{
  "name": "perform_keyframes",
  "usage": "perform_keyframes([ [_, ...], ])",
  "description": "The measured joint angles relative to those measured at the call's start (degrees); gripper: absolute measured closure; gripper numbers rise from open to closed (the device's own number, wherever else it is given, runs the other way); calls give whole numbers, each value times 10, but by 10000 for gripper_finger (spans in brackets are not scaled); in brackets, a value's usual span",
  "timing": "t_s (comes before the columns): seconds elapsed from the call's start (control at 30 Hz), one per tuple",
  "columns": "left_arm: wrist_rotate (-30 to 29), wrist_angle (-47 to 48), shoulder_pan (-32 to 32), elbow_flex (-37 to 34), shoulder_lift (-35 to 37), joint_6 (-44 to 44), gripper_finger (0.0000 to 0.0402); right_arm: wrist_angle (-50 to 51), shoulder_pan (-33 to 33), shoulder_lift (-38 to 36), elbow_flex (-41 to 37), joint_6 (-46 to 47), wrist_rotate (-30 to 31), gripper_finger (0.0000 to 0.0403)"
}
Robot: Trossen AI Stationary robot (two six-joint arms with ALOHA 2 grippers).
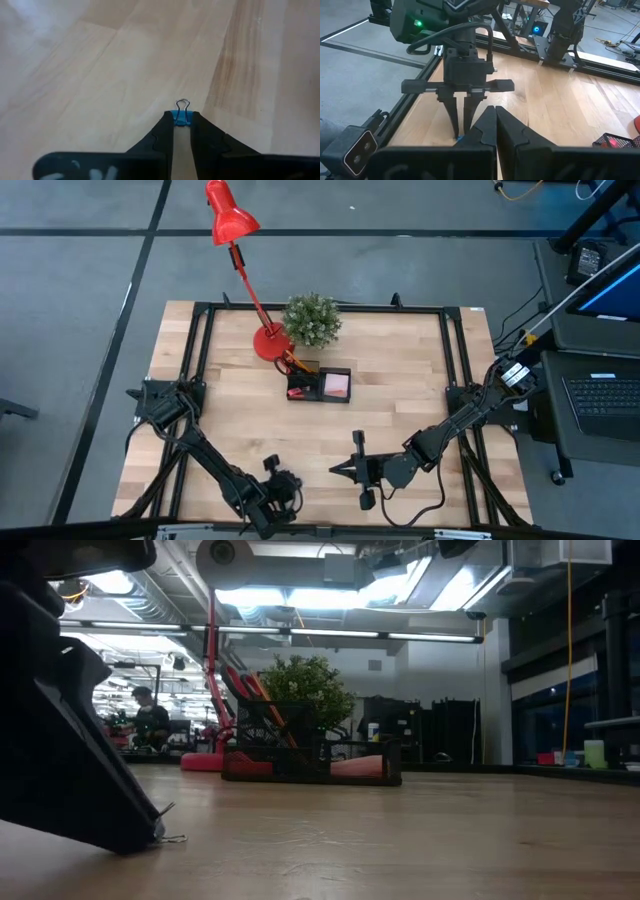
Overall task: Pick and place office supplies into organizer
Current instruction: Put the blue binder clip into the black desk organizer
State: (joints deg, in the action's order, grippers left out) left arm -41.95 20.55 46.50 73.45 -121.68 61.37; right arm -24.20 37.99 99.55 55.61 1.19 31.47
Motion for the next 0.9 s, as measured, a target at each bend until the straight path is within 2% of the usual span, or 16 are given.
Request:
perform_keyframes([
  [0.33,-46,65,-1,-2,42,-31,359,0,0,0,0,0,0,402],
  [0.73,-165,193,-1,-1,130,-35,358,0,0,0,0,0,0,402],
  [0.9,-198,195,-1,-40,159,-16,356,0,0,0,0,0,0,402],
])
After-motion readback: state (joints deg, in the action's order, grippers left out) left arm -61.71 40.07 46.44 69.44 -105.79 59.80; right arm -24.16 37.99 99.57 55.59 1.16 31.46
